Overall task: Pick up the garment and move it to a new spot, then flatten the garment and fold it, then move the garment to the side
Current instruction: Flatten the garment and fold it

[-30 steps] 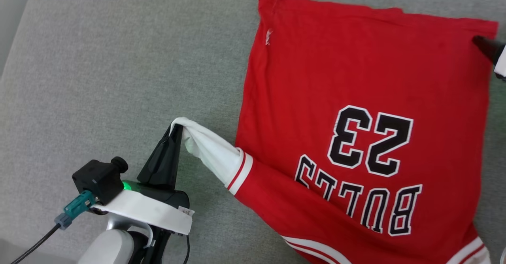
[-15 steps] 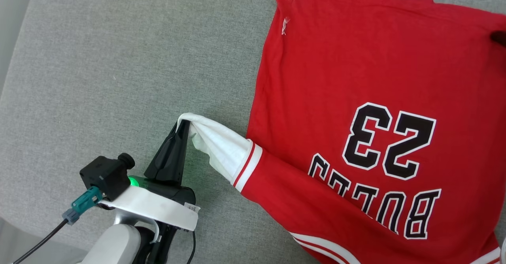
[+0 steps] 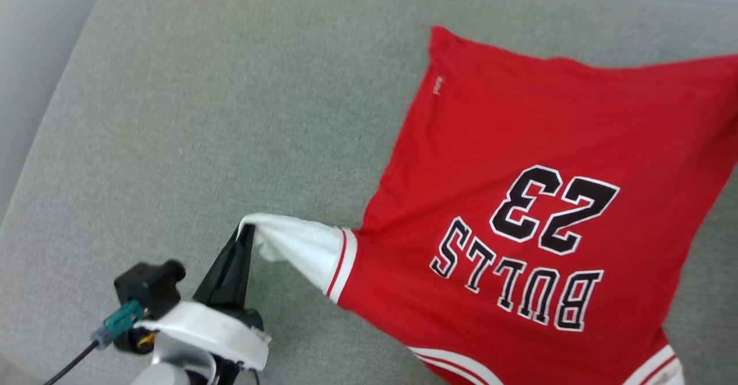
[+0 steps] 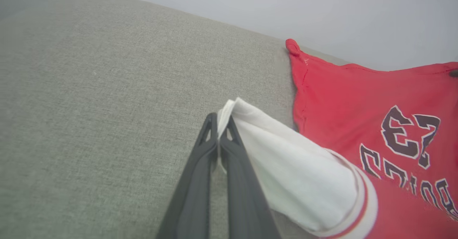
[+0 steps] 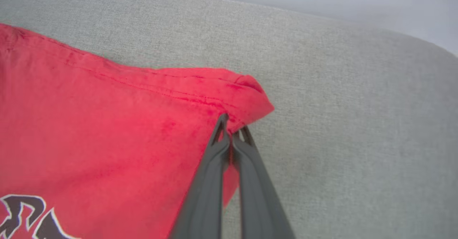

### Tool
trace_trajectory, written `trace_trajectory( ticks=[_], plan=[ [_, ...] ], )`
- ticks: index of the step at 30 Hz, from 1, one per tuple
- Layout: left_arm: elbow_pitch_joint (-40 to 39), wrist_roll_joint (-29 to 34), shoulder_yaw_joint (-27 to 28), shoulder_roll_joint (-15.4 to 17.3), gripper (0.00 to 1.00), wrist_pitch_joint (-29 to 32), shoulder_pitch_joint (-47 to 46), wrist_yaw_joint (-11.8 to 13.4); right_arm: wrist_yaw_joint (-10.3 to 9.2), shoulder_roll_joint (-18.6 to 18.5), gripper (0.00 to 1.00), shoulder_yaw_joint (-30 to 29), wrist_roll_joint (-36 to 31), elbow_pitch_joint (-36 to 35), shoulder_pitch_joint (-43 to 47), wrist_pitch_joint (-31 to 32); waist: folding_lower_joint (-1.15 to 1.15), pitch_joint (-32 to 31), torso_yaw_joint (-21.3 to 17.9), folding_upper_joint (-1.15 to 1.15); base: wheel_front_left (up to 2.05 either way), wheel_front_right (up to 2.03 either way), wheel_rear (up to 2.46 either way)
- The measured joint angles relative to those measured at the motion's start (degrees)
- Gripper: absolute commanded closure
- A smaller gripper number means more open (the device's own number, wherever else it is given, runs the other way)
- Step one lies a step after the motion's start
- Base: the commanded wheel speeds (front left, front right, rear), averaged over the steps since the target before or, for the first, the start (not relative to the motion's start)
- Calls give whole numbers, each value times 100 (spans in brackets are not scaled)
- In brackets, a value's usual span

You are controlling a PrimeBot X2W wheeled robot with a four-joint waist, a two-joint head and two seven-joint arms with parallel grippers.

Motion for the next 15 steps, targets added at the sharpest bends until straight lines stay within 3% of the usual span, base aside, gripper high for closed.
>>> trace_trajectory(
  ticks=[7,11,15],
  plan=[
    [122,-136,148,176,100,140,567,310,0,-588,100,73,550,-688,1467,70,0,-745,-299,0,0,0,0],
    [118,-207,208,286,100,255,913,490,0,-661,100,-123,808,-1103,2676,300,-1,-1129,-532,0,0,0,0],
    [125,-270,226,387,100,378,1150,608,0,-494,100,-299,981,-1412,3973,602,-2,-1426,-805,0,0,0,0]
  ],
)
